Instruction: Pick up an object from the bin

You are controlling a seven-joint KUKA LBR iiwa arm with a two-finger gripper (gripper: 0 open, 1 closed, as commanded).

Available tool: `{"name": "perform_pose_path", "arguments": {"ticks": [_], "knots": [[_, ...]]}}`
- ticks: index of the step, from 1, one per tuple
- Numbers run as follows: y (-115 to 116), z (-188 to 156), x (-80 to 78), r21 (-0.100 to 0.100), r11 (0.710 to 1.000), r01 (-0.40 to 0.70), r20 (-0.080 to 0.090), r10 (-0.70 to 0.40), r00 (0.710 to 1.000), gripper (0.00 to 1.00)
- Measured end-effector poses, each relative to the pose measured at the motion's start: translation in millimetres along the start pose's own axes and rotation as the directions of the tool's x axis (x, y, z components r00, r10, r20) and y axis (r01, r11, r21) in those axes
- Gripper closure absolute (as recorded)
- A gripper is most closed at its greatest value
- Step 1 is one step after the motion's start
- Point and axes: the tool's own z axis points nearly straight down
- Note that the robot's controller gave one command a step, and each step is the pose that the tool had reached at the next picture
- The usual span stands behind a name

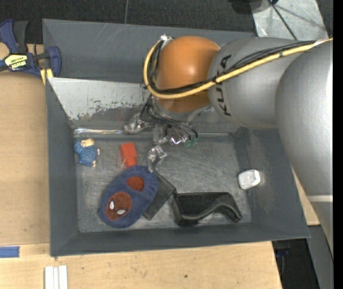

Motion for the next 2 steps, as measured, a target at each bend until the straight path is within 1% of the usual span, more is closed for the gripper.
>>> {"name": "perform_pose_path", "arguments": {"ticks": [1,2], "knots": [[27,0,-10.5,-0.002,0.919,0.394,0.002,-0.394,0.919,0.00],[22,25,-10.3,0.001,0.804,0.595,0.006,-0.595,0.804,0.00]]}}
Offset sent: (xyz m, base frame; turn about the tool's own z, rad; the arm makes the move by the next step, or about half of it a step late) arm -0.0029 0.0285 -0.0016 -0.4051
